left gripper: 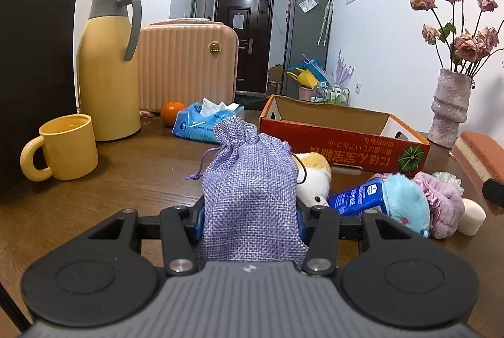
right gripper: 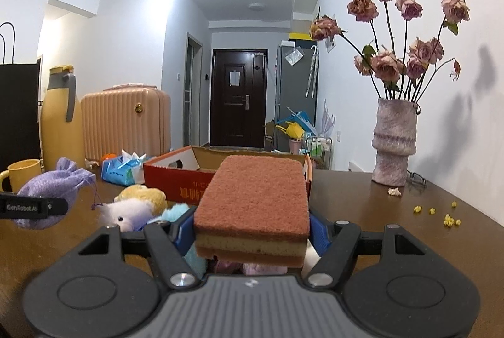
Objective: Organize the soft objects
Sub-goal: 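Carry the pouch and sponge in both grippers over the cardboard box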
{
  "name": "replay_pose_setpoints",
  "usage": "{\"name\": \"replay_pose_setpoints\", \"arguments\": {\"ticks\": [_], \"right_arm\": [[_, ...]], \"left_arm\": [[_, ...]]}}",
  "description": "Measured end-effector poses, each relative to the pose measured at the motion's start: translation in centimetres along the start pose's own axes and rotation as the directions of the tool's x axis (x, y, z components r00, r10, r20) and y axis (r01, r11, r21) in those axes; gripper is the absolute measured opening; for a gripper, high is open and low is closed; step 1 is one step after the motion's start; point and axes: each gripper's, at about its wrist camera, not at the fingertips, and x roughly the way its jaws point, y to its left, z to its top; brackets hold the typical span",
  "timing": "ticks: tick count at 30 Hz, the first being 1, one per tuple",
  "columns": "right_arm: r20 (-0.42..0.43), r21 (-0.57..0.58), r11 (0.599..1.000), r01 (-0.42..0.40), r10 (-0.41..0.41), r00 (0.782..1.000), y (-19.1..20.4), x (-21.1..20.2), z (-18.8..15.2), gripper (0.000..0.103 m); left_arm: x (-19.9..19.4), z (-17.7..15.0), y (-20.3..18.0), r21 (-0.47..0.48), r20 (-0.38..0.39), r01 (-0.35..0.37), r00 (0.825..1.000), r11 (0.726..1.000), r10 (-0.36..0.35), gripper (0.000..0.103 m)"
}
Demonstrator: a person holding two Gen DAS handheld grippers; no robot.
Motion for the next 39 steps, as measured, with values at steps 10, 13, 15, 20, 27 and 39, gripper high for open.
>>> {"name": "replay_pose_setpoints", "arguments": {"ticks": [10,13,15,20,27,39], "right_arm": [[0.032,-0.003,1.000,-0.001,0.001,0.999,0.2,0.9,1.6,0.069],[0.044,-0.003,1.000,-0.005,0.005,0.999,0.4,1.2,2.2,0.069],[0.050,-0.003,1.000,-0.006,0.007,0.999,0.5,1.5,2.5,0.069],[0.070,-0.010,1.000,-0.009,0.009,0.997,0.7,2.3,3.6,0.069],[0.101,-0.002,1.000,-0.003,0.003,0.995,0.7,4.0,5.5,0.069],[0.138,0.048,0.999,0.007,-0.013,0.990,0.8,8.0,8.0,0.069]], "left_arm": [[-0.3,1.9,-0.5,-0.002,0.044,0.018,0.999,1.000,-0.018,0.050],[-0.2,2.5,-0.8,-0.004,0.054,0.024,0.998,1.000,-0.024,0.050],[-0.1,3.1,-1.0,-0.009,0.061,0.027,0.998,1.000,-0.027,0.050],[0.0,4.7,-1.4,-0.027,0.094,0.034,0.995,0.999,-0.031,0.050],[0.8,6.7,-2.5,-0.042,0.120,0.046,0.992,0.998,-0.041,0.050],[4.1,9.2,-3.8,-0.064,0.120,0.046,0.992,0.997,-0.038,0.050]]}}
